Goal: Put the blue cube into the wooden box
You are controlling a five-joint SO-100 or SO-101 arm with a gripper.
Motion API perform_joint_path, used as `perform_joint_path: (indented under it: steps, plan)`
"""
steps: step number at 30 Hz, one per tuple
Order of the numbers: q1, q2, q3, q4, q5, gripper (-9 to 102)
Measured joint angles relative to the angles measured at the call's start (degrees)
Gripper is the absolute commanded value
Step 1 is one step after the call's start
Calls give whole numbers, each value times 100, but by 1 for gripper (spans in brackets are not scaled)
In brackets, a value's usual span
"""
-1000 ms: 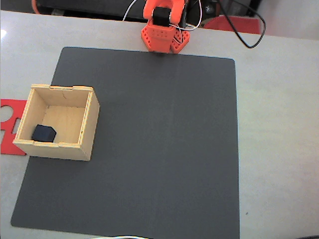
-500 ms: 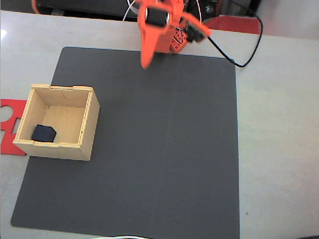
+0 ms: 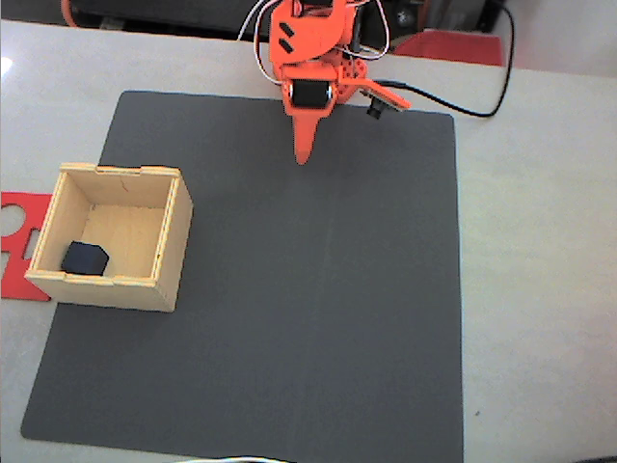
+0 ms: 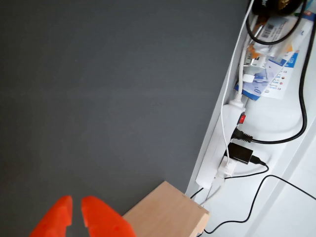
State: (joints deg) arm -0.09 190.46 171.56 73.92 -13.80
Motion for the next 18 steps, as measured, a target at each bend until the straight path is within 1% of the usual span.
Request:
perform_joint_path:
  steps: [3,18]
  plan:
    - [158,0,18,-35,26,0]
    - [158,0,35,-35,35,0]
